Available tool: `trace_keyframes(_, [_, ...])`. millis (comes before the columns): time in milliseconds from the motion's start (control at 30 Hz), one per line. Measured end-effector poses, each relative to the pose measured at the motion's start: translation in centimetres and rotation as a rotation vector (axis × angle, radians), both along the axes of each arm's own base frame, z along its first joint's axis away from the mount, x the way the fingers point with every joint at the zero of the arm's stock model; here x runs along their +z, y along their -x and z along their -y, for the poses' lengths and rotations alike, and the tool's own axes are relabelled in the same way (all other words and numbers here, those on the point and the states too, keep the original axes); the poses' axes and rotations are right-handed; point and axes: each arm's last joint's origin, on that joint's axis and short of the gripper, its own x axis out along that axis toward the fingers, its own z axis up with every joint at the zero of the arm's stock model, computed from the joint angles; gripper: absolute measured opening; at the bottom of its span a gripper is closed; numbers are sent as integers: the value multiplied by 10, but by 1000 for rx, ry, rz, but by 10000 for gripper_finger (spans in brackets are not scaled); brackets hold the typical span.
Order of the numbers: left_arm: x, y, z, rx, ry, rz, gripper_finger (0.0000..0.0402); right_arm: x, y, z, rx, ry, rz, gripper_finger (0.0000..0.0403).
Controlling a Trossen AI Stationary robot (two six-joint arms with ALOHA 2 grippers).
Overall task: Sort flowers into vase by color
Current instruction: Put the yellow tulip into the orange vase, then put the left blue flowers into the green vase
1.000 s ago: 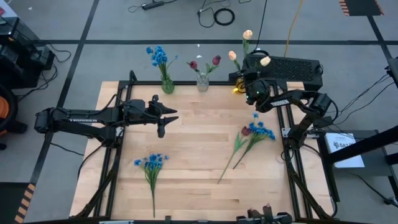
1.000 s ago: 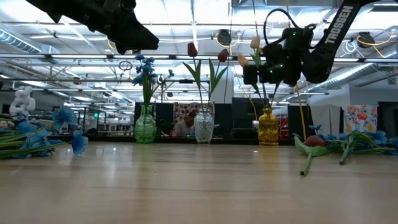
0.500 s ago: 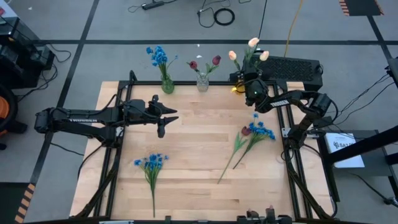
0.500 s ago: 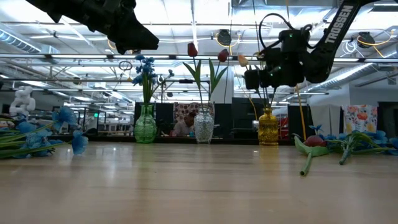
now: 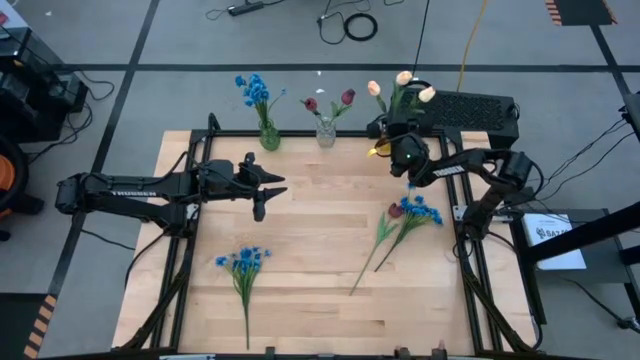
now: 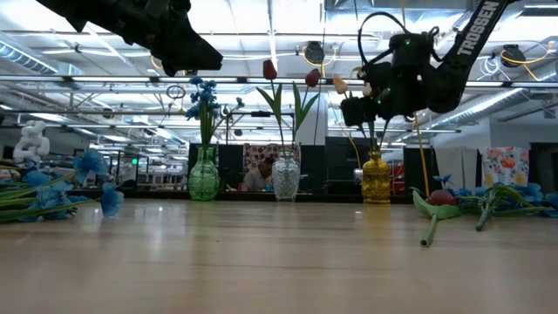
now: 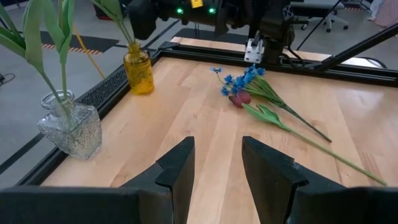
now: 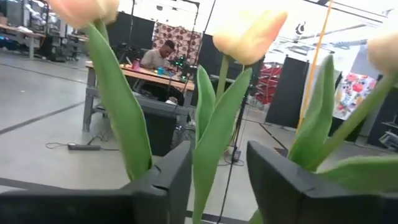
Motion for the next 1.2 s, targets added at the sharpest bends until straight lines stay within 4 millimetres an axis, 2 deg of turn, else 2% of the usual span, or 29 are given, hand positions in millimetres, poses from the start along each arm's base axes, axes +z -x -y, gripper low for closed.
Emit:
trace_keyframes(367, [0, 0, 0, 0, 0, 0, 140, 20, -9, -41, -65, -31, -70, 234])
trace_keyframes(533, [0, 0, 0, 0, 0, 0, 140, 31, -9, -63, -120, -67, -115, 250])
trace_keyframes(667, [0, 0, 0, 0, 0, -1, 140, 34, -16, -91, -87, -91, -158, 251])
trace_keyframes(900, [0, 0, 0, 0, 0, -1, 140, 33, -26, -161, 92, -107, -213, 251])
trace_keyframes(1067, [1, 0, 0, 1, 2, 7, 140, 24, -29, -208, 314, -100, -69, 251])
trace_keyframes(1200, [1, 0, 0, 1, 6, 13, 140, 17, -31, -232, 589, -137, 142, 251])
